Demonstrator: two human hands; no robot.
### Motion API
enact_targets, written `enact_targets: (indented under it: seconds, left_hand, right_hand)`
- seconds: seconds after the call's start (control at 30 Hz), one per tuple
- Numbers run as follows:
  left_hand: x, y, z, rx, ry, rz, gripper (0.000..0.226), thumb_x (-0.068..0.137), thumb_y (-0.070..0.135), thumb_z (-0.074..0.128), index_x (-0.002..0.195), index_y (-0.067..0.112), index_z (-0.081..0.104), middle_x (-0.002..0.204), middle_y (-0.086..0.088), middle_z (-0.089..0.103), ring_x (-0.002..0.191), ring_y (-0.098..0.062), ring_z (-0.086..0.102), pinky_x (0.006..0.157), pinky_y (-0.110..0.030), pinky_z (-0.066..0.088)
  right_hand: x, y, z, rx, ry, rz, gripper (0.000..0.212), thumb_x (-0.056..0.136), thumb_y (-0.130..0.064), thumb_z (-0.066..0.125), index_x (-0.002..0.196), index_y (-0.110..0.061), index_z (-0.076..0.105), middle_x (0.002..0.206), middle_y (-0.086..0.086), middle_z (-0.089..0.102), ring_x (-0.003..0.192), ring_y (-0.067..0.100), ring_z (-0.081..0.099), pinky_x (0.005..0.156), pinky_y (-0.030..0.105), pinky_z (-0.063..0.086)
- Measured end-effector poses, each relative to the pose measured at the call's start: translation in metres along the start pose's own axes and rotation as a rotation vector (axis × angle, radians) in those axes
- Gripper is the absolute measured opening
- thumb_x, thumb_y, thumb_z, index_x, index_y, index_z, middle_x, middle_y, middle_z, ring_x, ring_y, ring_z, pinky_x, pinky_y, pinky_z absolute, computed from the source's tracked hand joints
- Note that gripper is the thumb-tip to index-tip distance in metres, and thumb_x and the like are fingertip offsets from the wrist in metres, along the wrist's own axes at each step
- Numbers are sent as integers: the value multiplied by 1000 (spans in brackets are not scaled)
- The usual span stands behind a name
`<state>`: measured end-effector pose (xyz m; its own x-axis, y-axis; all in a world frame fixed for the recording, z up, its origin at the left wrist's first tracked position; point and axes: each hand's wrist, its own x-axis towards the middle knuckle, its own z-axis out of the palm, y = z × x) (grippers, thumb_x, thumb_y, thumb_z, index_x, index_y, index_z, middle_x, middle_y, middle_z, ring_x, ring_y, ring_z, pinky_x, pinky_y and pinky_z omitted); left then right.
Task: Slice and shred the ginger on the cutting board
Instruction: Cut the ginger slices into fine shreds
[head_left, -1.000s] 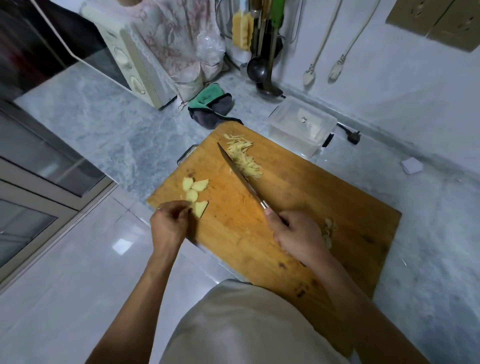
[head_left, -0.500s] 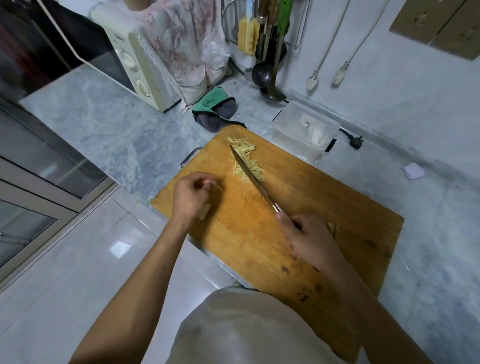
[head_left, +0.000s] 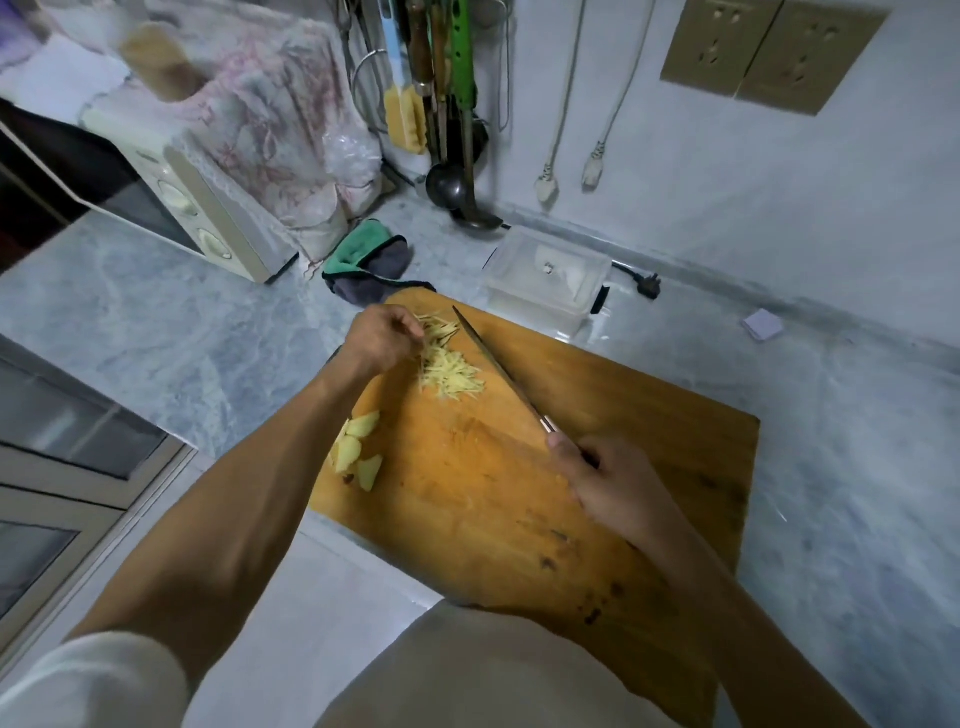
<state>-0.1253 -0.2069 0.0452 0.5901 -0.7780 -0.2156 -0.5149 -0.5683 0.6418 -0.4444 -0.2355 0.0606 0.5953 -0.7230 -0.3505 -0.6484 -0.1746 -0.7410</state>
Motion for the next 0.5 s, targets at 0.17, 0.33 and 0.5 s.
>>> enact_targets:
  seconds: [0.17, 0.33, 0.5]
  left_hand:
    - [3, 2, 4, 70, -27, -24, 28, 72, 18, 88, 65, 20, 61, 66, 9, 61, 60, -1, 51, 47, -3, 36]
    - [4, -5, 6, 102, 1, 7, 12, 84, 2, 71, 82, 14, 74, 86, 1, 70, 80, -9, 61, 72, -18, 47]
    - [2, -12, 7, 4, -24, 20, 13, 86, 1, 69, 89, 11, 77, 88, 2, 71, 84, -8, 64, 79, -17, 49]
  right_hand:
    - [0, 1, -5, 52, -29, 7, 68, 96, -61, 45, 75, 1, 60, 61, 5, 54, 55, 18, 52, 57, 31, 39]
    - [2, 4, -5, 39, -39, 10, 70, 98, -60, 45, 84, 7, 62, 64, 5, 55, 58, 18, 53, 60, 32, 40]
    - [2, 4, -5, 32, -41, 20, 68, 97, -60, 46, 79, 4, 62, 63, 6, 55, 57, 18, 53, 60, 32, 40]
